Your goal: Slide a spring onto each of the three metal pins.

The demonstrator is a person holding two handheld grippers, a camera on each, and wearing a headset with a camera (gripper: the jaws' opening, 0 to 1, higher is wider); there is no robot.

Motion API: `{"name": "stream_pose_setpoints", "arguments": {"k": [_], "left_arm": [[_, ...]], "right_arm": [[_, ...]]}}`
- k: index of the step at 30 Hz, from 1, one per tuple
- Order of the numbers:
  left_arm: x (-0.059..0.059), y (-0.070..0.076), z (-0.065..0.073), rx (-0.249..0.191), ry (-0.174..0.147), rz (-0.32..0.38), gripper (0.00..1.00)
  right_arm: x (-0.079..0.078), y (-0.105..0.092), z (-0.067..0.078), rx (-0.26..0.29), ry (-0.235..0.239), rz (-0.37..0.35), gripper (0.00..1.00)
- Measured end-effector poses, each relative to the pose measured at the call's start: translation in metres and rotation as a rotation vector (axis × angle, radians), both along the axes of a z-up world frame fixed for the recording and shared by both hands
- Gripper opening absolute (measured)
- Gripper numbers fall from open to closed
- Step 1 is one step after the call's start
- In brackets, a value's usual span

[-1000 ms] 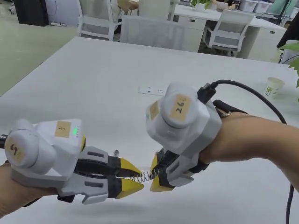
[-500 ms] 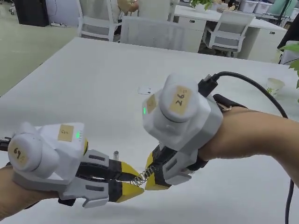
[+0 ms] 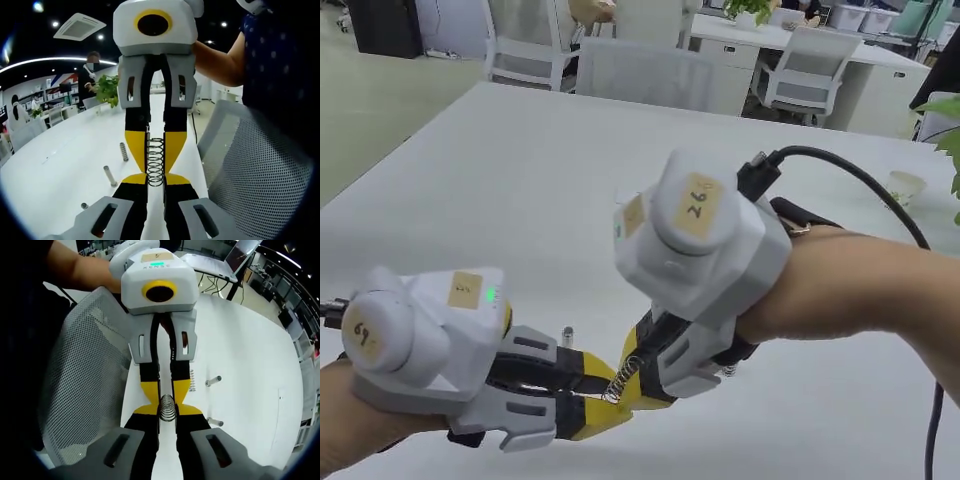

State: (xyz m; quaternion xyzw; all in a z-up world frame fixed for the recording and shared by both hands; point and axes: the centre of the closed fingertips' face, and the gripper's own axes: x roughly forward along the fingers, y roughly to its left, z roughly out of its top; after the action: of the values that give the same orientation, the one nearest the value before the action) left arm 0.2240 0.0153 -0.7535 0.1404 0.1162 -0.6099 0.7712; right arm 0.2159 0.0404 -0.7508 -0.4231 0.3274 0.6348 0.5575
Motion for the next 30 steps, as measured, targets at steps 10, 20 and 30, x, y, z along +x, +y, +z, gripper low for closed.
{"name": "stream_pose_setpoints", "arguments": {"k": [10,20,30], "left_arm": [[-0.0002,0.0003,0.0003,-0.013,0.004,0.001,0.03],[0.0009,0.0009,-0.0007,-0.015,0.006,0.006,0.03],[0.0018,0.0026,-0.0042,-0.001,0.010,0.012,0.07]], "right_arm": [[-0.0014,0.0027,0.0038,-0.004,-0.008,0.006,0.09],[-0.0014,0.0066,0.0044,-0.005,-0.010,0.017,0.09],[0.0021,0.0054,0.0040,-0.011,-0.016,0.019,0.09]]}}
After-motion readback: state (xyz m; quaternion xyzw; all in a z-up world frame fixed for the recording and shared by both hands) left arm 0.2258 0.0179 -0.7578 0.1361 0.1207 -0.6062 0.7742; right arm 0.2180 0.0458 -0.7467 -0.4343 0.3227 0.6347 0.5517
